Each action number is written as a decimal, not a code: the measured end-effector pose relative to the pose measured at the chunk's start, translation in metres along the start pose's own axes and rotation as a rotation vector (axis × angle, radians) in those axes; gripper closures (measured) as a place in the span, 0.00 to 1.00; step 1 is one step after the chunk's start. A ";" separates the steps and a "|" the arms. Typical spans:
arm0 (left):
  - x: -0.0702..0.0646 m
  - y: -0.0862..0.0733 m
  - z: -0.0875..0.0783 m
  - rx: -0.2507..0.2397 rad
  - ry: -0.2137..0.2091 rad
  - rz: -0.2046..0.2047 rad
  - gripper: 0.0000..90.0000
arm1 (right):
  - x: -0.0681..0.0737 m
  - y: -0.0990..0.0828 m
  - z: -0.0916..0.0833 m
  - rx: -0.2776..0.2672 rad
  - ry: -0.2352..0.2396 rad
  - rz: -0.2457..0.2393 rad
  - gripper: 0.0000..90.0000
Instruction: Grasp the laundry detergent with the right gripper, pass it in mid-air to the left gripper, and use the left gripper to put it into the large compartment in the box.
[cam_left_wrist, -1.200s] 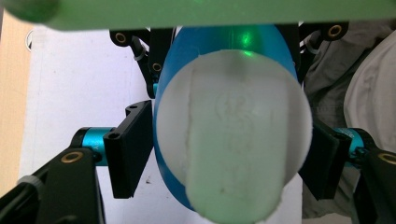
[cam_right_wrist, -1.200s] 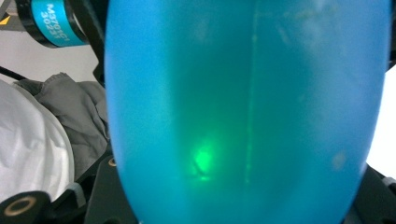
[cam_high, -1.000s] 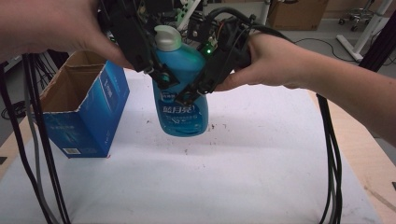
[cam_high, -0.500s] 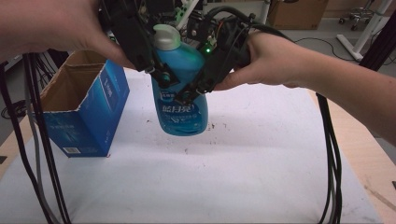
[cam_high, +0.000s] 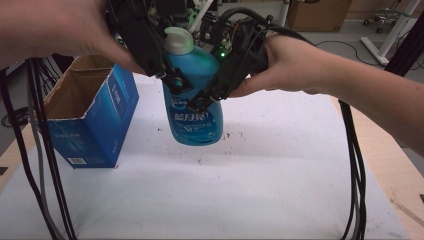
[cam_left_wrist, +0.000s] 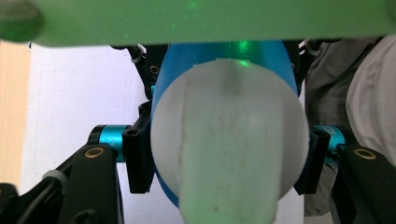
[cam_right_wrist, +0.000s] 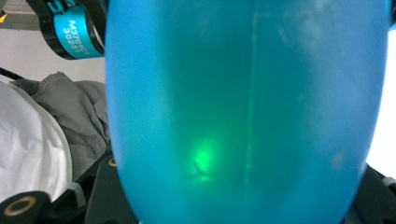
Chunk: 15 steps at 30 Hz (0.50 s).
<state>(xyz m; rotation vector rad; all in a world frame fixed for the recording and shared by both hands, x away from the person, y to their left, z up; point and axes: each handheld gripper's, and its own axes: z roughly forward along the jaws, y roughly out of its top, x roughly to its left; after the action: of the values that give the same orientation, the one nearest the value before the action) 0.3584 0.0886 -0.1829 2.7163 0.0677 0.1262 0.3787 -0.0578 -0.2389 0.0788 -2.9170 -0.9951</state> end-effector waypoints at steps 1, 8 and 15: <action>0.000 0.000 0.000 0.000 0.004 0.008 0.42 | 0.000 0.000 0.000 -0.001 0.001 0.000 0.50; 0.000 0.001 -0.001 0.000 0.008 0.011 0.43 | 0.000 0.000 0.000 0.003 0.000 0.003 0.50; 0.000 -0.004 -0.004 0.011 -0.003 -0.020 0.43 | -0.005 -0.004 0.001 -0.019 0.011 0.025 0.23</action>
<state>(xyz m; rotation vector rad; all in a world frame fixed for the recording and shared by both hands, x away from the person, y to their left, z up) 0.3577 0.0935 -0.1808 2.7263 0.0957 0.1165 0.3839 -0.0602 -0.2424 0.0469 -2.8903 -1.0151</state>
